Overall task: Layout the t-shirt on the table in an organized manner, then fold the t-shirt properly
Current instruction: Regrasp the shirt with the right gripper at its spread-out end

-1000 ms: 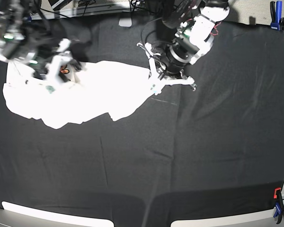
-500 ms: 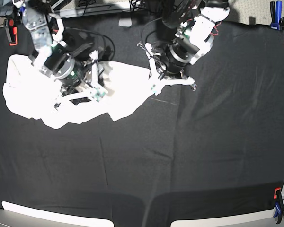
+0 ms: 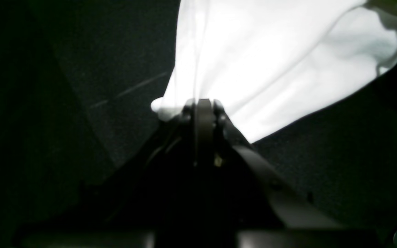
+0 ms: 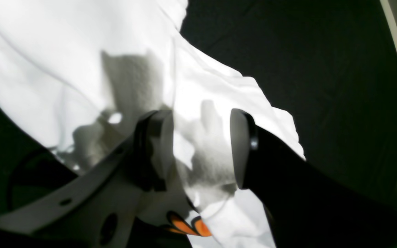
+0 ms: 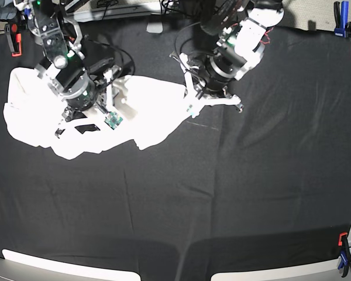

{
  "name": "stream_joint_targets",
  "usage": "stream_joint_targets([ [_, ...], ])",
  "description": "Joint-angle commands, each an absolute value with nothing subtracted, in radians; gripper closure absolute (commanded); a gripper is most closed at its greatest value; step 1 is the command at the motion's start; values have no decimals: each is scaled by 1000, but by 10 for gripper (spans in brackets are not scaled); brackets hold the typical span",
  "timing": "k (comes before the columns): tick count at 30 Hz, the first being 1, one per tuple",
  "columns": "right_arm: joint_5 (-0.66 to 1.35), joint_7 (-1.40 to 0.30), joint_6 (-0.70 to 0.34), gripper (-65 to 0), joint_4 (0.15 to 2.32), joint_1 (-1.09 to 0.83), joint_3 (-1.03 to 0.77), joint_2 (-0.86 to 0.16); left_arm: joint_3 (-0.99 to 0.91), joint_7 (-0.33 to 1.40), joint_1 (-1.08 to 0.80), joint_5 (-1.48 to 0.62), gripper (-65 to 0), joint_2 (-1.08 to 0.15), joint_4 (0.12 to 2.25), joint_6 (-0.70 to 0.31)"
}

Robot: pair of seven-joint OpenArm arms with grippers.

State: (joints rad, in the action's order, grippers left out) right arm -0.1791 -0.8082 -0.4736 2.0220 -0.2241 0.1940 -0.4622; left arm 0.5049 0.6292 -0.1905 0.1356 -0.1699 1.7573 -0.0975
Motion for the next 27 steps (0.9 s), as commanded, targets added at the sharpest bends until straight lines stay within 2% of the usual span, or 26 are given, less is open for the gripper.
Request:
stream_joint_targets([
  [1,-179,-795,-465,-249,2033,-213,187,-477,506,613,-183,137,0,-167,1773,-93],
  [11,-131,-793,-464,-249,1959,-213,187,-481,506,612,-183,137,0,-167,1773,-93],
  [16,-102,-783,-500,-249,1960,-213,190,-477,506,612,-183,137,0,-167,1773,-93],
  [27,-188,-794,-441,-247,1960,-213,190,-492,506,612,-182,137,0,-167,1773,-93],
])
